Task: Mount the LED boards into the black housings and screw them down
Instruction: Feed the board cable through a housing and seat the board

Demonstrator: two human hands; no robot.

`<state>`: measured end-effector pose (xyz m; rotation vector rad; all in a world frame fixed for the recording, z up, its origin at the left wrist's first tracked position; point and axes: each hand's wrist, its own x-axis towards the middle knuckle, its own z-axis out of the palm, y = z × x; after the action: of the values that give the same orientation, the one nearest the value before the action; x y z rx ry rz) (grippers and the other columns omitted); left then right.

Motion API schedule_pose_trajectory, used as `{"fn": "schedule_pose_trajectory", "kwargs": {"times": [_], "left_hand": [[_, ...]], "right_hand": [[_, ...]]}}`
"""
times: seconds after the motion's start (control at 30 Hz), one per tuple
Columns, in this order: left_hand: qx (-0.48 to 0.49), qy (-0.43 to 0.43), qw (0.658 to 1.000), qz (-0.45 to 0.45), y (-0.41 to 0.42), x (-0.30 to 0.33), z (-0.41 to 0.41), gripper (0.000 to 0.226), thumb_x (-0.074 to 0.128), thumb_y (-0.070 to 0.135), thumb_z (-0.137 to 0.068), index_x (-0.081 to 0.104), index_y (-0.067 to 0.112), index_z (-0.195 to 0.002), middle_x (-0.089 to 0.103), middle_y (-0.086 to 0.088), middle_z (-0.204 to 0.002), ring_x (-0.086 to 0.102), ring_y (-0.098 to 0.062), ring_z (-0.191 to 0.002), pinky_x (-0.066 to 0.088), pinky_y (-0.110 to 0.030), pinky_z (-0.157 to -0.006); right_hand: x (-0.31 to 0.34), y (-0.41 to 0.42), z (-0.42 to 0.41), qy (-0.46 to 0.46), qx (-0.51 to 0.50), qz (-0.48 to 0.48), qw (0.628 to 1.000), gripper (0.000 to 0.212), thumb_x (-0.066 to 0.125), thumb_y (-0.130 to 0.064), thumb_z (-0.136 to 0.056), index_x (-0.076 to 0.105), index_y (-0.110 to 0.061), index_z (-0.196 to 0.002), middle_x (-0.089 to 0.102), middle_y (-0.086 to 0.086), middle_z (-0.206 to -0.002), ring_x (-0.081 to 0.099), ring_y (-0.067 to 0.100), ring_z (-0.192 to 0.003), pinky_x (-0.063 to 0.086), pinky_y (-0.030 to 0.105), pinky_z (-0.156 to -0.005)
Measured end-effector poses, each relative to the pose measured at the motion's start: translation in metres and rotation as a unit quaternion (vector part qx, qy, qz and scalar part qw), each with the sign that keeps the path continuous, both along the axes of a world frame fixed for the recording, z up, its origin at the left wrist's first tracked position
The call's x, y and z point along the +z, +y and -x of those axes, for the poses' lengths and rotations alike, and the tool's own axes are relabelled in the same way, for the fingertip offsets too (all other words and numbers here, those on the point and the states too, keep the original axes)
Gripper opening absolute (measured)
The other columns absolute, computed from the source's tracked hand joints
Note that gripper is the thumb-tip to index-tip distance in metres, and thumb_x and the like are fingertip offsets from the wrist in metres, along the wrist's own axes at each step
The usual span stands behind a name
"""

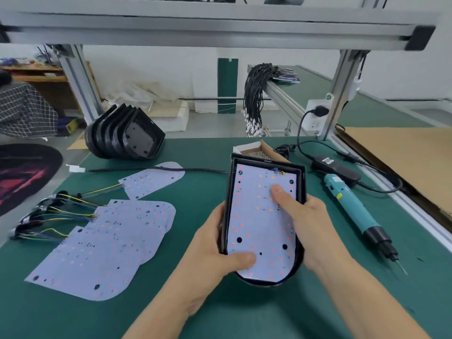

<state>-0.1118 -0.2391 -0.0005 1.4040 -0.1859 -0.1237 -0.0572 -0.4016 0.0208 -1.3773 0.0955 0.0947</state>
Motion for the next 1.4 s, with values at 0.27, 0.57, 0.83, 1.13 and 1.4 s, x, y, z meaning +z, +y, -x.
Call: {"fn": "schedule_pose_trajectory", "kwargs": {"times": [0.27,0.57,0.83,1.13,1.4], "left_hand": [[0.175,-0.003,0.984,0.036,0.003,-0.018,-0.009,0.037,0.075,-0.002,-0.073,0.067,0.014,-0.106,0.075,-0.005,-0.099,0.071,-0.024,-0.092,0.057,-0.025,-0.072],[0.146,0.114,0.980,0.078,0.012,-0.002,-0.011,0.045,0.081,0.035,-0.068,0.070,0.014,-0.106,0.075,-0.004,-0.103,0.071,-0.024,-0.095,0.058,-0.037,-0.075],[0.218,0.110,0.970,0.022,0.004,0.008,-0.018,0.013,0.073,0.016,-0.080,0.073,0.005,-0.089,0.075,-0.013,-0.085,0.073,-0.030,-0.076,0.060,-0.037,-0.061],[0.199,0.127,0.968,0.083,0.000,0.021,-0.010,0.023,0.070,0.023,-0.082,0.069,0.009,-0.101,0.076,-0.008,-0.090,0.074,-0.025,-0.078,0.058,-0.030,-0.054],[0.219,0.091,0.964,0.124,0.004,0.027,-0.005,0.010,0.069,0.017,-0.074,0.074,0.012,-0.081,0.075,-0.011,-0.086,0.073,-0.023,-0.070,0.056,-0.028,-0.052]], "right_hand": [[-0.014,0.004,0.012,-0.015,0.128,0.032,0.991,0.057,0.082,0.005,-0.066,0.059,-0.010,-0.116,0.073,0.003,-0.106,0.070,0.021,-0.096,0.058,0.031,-0.079],[-0.021,0.004,0.020,0.014,0.209,0.054,0.976,0.048,0.069,0.018,-0.072,0.060,-0.007,-0.113,0.074,0.005,-0.105,0.071,0.021,-0.095,0.055,0.025,-0.075],[-0.011,0.005,0.017,-0.001,0.155,0.037,0.987,0.025,0.065,-0.001,-0.085,0.065,-0.005,-0.111,0.073,0.007,-0.105,0.068,0.027,-0.101,0.054,0.038,-0.091],[-0.009,0.006,0.019,-0.023,0.123,0.030,0.992,0.012,0.061,-0.011,-0.089,0.071,-0.005,-0.091,0.075,0.011,-0.095,0.071,0.023,-0.083,0.056,0.034,-0.079],[-0.006,0.010,0.023,-0.041,0.115,-0.010,0.992,0.012,0.063,-0.020,-0.088,0.073,-0.015,-0.086,0.075,0.008,-0.093,0.071,0.020,-0.081,0.057,0.027,-0.072]]}}
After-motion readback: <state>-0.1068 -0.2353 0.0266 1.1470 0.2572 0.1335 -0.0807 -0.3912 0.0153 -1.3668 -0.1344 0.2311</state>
